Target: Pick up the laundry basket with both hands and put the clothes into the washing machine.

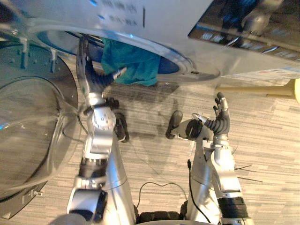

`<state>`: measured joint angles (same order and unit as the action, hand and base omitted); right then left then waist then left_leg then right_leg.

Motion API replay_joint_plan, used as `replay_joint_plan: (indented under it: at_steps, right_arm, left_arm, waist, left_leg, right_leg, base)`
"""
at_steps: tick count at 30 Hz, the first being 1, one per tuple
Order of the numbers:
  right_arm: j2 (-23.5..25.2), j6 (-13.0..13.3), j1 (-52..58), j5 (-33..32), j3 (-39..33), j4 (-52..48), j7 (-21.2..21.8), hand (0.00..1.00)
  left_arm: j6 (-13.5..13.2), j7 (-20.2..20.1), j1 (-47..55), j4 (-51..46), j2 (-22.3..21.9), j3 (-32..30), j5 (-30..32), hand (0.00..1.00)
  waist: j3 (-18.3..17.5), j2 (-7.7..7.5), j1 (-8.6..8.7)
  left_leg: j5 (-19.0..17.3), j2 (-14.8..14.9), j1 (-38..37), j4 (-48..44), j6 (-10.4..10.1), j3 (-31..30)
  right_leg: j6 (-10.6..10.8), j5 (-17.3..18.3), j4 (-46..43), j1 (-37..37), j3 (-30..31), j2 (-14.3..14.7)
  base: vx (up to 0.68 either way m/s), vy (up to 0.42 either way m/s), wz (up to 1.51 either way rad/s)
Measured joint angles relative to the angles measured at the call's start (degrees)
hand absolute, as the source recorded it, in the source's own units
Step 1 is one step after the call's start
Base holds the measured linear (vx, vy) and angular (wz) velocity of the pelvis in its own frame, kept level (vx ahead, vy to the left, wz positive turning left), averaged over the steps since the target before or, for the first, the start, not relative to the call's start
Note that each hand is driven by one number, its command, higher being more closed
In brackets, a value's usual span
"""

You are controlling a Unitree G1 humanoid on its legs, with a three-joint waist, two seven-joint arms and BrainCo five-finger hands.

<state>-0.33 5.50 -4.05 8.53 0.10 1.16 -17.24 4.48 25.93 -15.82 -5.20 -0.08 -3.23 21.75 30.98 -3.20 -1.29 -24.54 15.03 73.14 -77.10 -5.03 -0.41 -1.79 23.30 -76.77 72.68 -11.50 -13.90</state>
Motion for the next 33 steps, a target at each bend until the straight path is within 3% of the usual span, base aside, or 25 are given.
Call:
replay_joint_plan:
  at_steps: [6, 8, 15, 25, 28, 32, 33]
  right_arm:
    - [-0.1, -1.3, 0.7, -0.2, 0.0, 5.7, 0.0, 0.00]
    - [-0.1, -1.6, 0.5, -0.6, 0.1, 7.4, 0.0, 0.00]
    - [0.0, -1.9, -4.3, -4.3, 0.5, 13.8, -0.4, 0.00]
    - [-0.2, -2.1, -15.7, -8.0, 0.0, 19.0, -3.7, 0.00]
    - [-1.4, -2.0, -16.6, -8.1, -2.3, 16.2, -3.9, 0.00]
    - [-4.9, -0.6, -17.4, -10.4, -6.1, 11.4, -3.9, 0.00]
    - [-5.1, 0.0, -16.8, -13.7, -6.9, 11.0, -2.3, 0.00]
  left_arm:
    - [-5.2, -0.3, 5.6, 5.2, -3.8, -0.7, -16.0, 0.00]
    - [-5.6, -1.1, 5.6, 9.2, -3.9, -1.5, -19.1, 0.00]
    - [-5.6, -3.4, 2.5, 23.8, -4.2, -7.6, -28.7, 0.00]
    - [-6.0, -4.6, -16.6, 38.0, -3.4, -11.4, -36.3, 0.00]
    - [-5.7, -4.6, -21.4, 39.6, -2.2, -12.7, -38.1, 0.00]
    - [-5.6, -4.8, -27.1, 41.4, 3.5, -12.5, -42.5, 0.00]
    - [-5.6, -5.3, -28.6, 41.8, 4.6, -12.3, -43.9, 1.00]
  waist:
    - [-3.8, 0.43, -1.05]
    - [-4.4, 0.68, -1.15]
    - [-4.7, 0.63, -1.39]
    - [-4.6, 0.66, -0.91]
    - [-4.1, 0.50, -0.16]
    - [-1.4, 0.23, 0.93]
    - [-1.4, 0.17, 1.31]
  left_leg:
    - [0.1, -0.2, -5.2, 2.8, -0.2, 0.9]
    - [0.2, -0.4, -6.1, 3.6, -0.3, 0.9]
    - [1.3, -1.1, -5.5, 5.3, 0.2, 1.6]
    - [2.3, -0.9, 5.3, 0.9, 0.3, 0.7]
    - [1.8, -0.5, 9.0, -1.8, 0.9, 0.4]
    - [1.4, 0.9, 12.3, -4.0, 1.7, 0.5]
    - [1.2, 1.0, 13.4, -4.3, 1.8, 0.4]
  right_leg:
    - [0.4, 0.3, 2.0, -4.6, -0.1, -0.1]
    - [0.9, 0.6, 2.4, -5.7, -0.3, -0.3]
    - [1.0, 0.6, 3.0, -5.0, -0.6, -1.2]
    - [-0.4, -0.2, -0.4, 5.4, 0.0, -1.1]
    - [-0.4, -0.2, -2.4, 8.9, 0.3, -0.8]
    - [1.1, -1.4, -2.8, 12.1, 0.9, 0.0]
    - [1.5, -1.6, -3.0, 13.0, 0.9, 0.1]
  base:
    - [0.01, -0.026, 0.03]
    - [-0.01, -0.044, 0.13]
    - [-0.03, -0.048, 0.09]
    - [0.00, -0.011, -0.06]
    - [-0.01, 0.014, -0.10]
    - [-0.03, 0.027, -0.24]
    - [-0.03, 0.010, -0.08]
